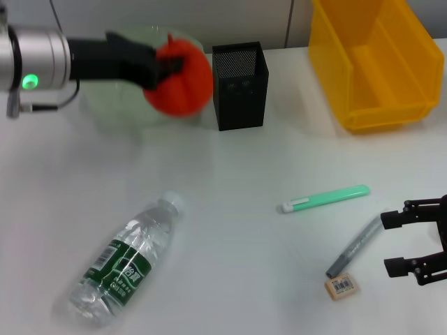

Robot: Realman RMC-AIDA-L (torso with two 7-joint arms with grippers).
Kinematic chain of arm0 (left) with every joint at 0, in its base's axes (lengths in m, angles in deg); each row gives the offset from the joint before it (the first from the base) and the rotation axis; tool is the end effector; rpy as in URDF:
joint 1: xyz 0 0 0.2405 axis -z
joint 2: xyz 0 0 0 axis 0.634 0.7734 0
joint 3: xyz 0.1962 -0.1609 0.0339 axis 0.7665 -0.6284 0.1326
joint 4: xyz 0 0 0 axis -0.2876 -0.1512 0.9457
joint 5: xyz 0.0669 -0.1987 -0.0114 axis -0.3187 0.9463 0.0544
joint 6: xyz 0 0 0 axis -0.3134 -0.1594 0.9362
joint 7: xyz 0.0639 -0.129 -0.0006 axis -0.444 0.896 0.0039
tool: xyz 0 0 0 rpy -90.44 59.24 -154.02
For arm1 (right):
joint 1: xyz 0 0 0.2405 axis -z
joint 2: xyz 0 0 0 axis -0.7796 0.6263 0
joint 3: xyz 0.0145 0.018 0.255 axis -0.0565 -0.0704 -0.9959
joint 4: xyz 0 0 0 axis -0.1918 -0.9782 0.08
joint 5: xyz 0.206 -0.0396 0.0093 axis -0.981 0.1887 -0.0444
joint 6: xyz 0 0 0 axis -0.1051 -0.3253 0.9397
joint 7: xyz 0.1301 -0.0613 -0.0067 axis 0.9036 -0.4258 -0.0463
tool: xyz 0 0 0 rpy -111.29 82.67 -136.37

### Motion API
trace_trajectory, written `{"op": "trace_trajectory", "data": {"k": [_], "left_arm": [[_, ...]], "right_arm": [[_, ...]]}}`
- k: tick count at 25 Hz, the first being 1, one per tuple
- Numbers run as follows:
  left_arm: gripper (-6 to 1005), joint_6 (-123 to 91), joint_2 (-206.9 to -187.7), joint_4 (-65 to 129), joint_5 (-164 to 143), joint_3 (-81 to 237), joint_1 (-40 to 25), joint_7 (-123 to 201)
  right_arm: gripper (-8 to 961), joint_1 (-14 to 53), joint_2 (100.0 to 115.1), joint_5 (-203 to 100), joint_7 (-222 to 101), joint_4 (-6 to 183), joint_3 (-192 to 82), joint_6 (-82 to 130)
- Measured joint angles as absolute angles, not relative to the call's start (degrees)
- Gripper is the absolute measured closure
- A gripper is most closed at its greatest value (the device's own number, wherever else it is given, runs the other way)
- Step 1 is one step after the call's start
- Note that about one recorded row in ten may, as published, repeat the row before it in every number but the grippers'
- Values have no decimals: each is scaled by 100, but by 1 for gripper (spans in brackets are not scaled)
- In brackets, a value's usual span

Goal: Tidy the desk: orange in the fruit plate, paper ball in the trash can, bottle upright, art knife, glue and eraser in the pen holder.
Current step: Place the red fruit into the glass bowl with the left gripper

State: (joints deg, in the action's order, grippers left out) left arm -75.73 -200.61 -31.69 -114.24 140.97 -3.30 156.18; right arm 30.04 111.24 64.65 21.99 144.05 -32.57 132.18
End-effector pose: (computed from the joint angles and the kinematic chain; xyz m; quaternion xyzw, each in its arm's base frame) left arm -0.1421 0.4072 0.0147 -0.9449 -0.2064 -0.1387 0.2129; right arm 0.2991 0.2505 0.0813 -0.9607 0.2292 0.1476 0.0519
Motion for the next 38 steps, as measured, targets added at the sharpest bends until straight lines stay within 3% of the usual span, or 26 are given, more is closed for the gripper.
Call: {"op": "trace_trajectory", "data": {"k": [11, 33, 38], "left_arm": [[940, -5836, -20111, -2172, -11717, 13977, 518, 15935], [938, -5088, -20113, -1979, -12634, 13982, 588, 16620], [737, -5034, -20112, -1981, -12638, 13978, 582, 16603]], "right_arm": [[115, 2932, 11173, 6464, 2165, 14395, -3187, 13215], [115, 2919, 11226, 6461, 2103, 14375, -3174, 13185], [115, 2892, 11224, 6464, 2103, 14350, -3174, 13158]]}}
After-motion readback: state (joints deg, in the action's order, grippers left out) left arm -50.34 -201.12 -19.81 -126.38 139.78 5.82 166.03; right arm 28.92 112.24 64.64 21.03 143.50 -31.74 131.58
